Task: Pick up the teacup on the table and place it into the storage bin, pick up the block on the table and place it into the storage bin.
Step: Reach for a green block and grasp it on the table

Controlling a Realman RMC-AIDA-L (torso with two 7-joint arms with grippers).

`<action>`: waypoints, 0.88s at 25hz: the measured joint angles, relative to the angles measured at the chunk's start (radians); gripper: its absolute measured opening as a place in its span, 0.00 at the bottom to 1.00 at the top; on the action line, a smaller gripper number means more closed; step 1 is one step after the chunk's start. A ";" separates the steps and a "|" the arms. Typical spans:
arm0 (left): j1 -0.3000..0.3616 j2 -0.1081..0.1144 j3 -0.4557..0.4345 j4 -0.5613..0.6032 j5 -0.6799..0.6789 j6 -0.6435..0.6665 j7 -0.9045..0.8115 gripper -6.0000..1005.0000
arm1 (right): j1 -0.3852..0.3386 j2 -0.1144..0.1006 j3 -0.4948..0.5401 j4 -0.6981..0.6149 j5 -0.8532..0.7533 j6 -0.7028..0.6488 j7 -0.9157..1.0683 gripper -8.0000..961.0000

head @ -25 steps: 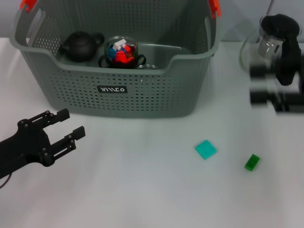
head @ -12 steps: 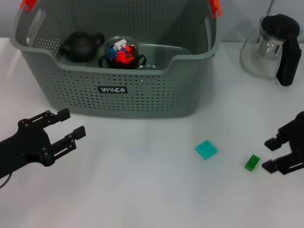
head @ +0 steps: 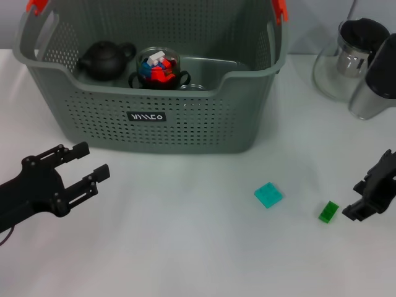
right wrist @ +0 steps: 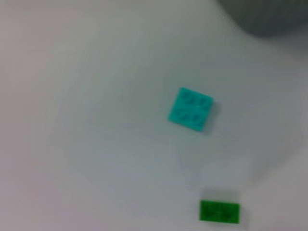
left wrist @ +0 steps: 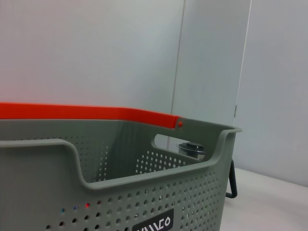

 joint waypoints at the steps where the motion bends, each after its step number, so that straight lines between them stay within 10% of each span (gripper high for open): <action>1: 0.000 0.000 0.000 0.000 0.000 0.000 0.000 0.61 | -0.003 0.000 -0.010 0.006 -0.004 0.016 0.029 0.59; 22: -0.008 0.004 0.001 -0.001 0.000 -0.013 0.001 0.61 | -0.009 0.005 -0.133 0.173 0.024 0.236 0.167 0.58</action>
